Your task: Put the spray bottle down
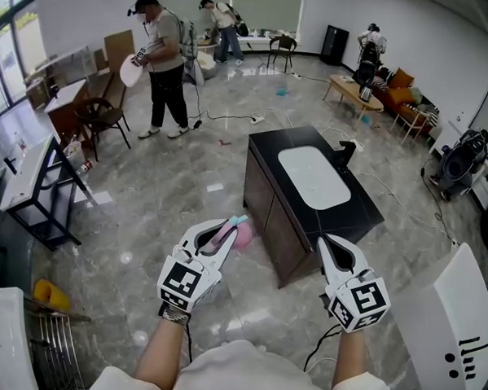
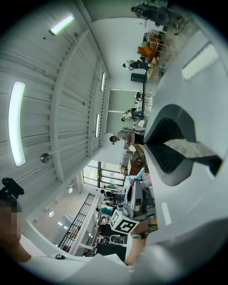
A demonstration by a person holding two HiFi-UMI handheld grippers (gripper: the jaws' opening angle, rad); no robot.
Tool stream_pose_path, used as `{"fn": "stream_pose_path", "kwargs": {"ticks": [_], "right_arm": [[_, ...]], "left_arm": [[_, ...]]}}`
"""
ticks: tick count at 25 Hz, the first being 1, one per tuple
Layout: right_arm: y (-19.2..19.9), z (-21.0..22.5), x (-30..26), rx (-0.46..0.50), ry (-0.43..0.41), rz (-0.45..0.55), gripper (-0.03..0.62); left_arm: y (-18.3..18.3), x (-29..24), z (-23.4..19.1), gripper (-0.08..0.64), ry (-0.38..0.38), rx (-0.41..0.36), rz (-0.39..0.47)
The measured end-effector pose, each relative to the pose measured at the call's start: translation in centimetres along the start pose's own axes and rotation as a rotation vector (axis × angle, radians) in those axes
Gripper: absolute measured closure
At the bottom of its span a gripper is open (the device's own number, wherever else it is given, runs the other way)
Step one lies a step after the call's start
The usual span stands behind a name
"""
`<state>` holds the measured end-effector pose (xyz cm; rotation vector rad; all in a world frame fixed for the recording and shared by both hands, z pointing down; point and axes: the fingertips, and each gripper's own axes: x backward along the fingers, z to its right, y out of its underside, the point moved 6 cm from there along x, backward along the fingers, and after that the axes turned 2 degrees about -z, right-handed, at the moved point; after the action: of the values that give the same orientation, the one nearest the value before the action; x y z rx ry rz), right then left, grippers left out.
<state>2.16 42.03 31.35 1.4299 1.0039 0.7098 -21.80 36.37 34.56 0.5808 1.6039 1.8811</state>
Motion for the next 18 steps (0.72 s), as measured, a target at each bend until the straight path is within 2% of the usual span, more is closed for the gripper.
{"fn": "stream_pose_path", "kwargs": {"ticks": [11, 18], "right_arm": [[0.5, -2.9, -1.8, 0.004, 0.008, -0.036, 0.586], [0.3, -1.8, -4.5, -0.004, 0.026, -0.012, 0.586]], "left_arm": [[2.2, 1.4, -2.1, 0.488, 0.066, 0.000, -0.022], [3.6, 0.3, -4.5, 0.488, 0.057, 0.015, -0.036]]}}
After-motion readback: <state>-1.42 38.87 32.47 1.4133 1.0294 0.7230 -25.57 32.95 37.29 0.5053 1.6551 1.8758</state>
